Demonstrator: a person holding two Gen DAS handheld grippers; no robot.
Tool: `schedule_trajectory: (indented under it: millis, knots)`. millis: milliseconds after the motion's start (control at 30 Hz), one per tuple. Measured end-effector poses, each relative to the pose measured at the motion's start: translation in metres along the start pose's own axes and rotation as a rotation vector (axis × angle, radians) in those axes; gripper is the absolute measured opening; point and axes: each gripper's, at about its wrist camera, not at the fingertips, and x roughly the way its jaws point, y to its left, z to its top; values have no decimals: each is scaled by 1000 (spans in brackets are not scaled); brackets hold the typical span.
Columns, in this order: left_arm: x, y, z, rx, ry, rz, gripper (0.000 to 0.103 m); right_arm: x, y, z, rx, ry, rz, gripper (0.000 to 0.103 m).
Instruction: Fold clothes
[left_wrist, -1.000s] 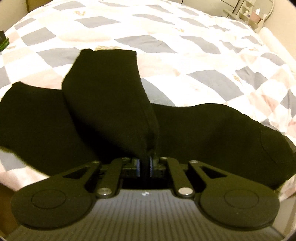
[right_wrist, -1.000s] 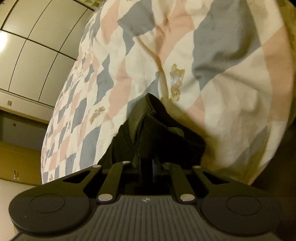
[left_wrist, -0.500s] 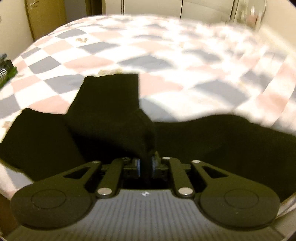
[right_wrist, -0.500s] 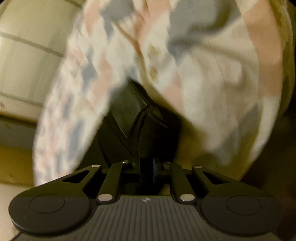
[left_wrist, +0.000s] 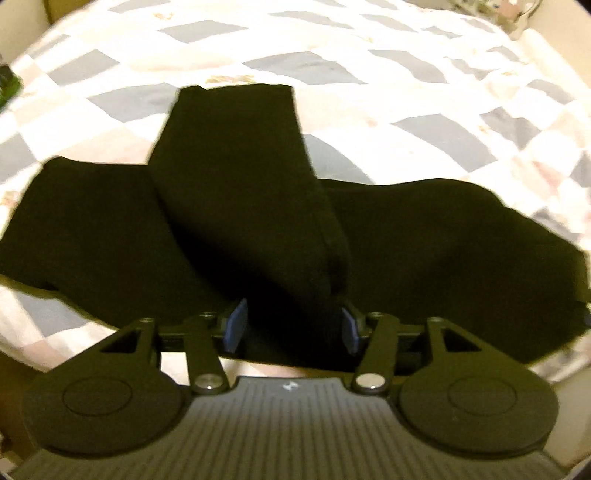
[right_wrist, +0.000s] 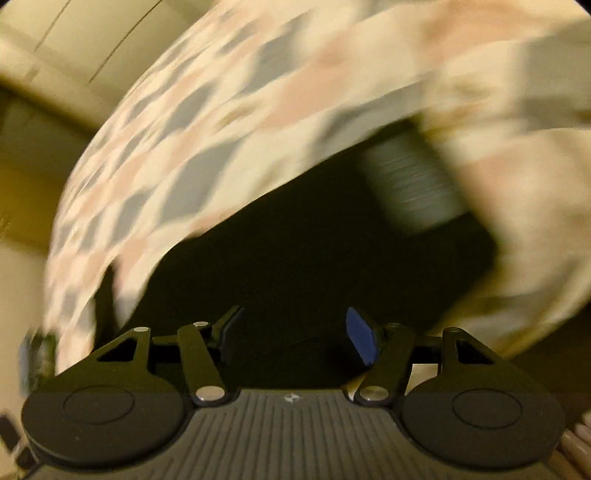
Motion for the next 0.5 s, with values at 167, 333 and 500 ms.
schedule_trajectory:
  millis: [167, 333, 500]
  knots:
    - [21, 15, 12, 123, 117, -135, 48, 51, 68, -18, -36, 51, 15, 59]
    - [3, 76, 23, 132, 121, -321, 40, 101, 135, -36, -72, 102, 31, 59]
    - [2, 188, 23, -97, 152, -278, 41, 141, 179, -53, -33, 110, -21, 59]
